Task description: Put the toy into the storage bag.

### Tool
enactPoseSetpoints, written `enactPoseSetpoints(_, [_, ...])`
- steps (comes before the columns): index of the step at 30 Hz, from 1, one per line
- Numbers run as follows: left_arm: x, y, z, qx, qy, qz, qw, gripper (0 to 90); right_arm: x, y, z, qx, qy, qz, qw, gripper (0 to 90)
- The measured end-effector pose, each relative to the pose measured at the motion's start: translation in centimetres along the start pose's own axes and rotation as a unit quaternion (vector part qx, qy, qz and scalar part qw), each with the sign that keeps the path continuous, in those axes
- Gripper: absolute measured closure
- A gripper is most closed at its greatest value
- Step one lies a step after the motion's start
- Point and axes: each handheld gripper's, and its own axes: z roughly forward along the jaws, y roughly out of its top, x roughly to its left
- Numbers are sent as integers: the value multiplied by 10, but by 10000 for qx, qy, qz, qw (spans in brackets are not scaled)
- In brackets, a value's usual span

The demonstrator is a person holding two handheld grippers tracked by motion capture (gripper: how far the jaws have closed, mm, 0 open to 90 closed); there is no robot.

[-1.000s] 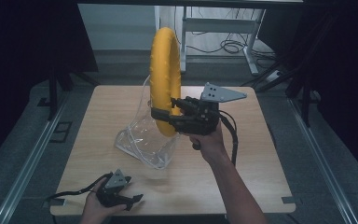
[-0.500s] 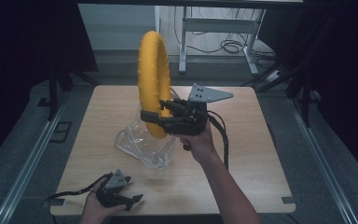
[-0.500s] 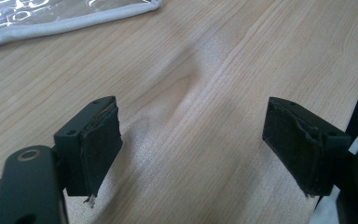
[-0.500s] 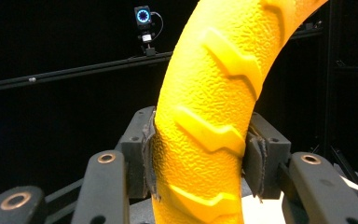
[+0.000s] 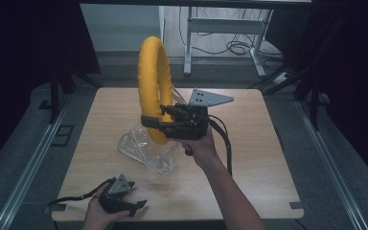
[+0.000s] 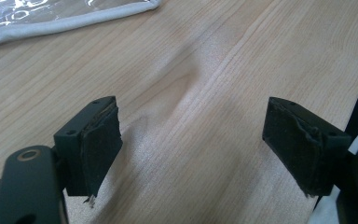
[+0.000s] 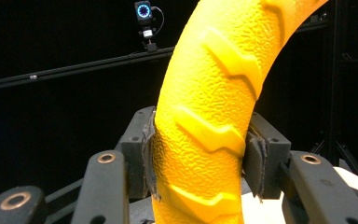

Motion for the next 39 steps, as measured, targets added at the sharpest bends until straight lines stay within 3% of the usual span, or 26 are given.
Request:
enactPoseSetpoints(15, [0, 0, 0, 9, 6, 5, 10000, 191, -10, -15, 7, 128, -32, 207, 9997, 508])
enactPoseSetpoints(39, [-1, -1, 1, 6, 3, 7, 10000, 191, -38, -58, 21, 396, -55, 645, 9971, 508])
